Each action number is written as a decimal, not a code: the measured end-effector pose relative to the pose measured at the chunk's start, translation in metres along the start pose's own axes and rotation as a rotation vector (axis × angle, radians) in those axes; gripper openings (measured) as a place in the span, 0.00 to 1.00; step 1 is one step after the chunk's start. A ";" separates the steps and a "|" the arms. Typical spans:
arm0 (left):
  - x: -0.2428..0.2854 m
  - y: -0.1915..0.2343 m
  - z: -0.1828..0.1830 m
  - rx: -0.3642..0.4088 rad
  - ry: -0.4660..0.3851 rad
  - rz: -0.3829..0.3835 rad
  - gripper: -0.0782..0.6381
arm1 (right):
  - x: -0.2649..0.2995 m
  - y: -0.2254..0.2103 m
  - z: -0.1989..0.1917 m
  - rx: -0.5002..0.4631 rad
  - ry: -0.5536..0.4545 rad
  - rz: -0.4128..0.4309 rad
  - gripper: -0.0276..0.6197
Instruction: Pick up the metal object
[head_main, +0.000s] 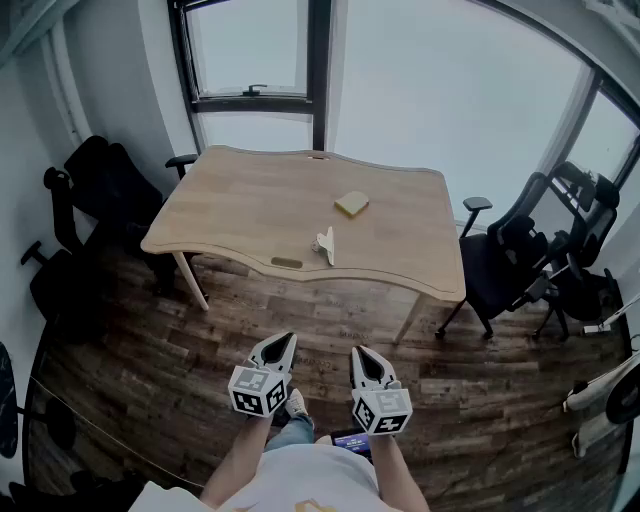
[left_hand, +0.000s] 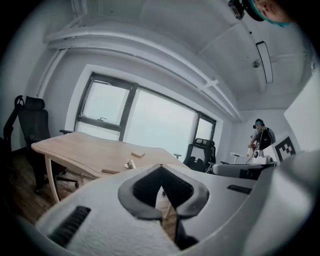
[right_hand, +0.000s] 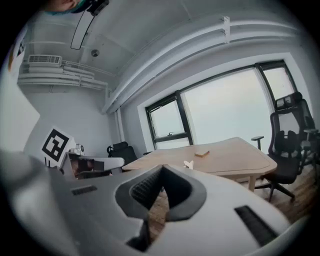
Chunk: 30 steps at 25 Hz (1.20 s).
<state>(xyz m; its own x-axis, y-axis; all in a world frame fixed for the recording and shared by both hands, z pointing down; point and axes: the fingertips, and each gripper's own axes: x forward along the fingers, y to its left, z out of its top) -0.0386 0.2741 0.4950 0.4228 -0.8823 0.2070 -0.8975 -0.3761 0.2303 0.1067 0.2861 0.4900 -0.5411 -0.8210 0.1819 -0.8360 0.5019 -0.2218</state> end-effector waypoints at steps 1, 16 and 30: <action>-0.001 -0.002 -0.001 0.001 0.002 0.002 0.14 | -0.003 -0.001 0.000 0.000 -0.001 -0.003 0.06; 0.003 -0.009 0.010 -0.091 -0.032 -0.014 0.13 | -0.021 -0.029 0.010 0.012 -0.045 -0.067 0.06; 0.089 0.049 -0.003 -0.084 0.046 0.037 0.14 | 0.062 -0.077 0.000 0.049 0.034 -0.101 0.06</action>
<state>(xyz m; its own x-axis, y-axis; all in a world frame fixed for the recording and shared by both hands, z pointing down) -0.0448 0.1776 0.5280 0.3961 -0.8806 0.2599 -0.8999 -0.3162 0.3003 0.1369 0.1967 0.5188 -0.4575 -0.8567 0.2383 -0.8816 0.4020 -0.2474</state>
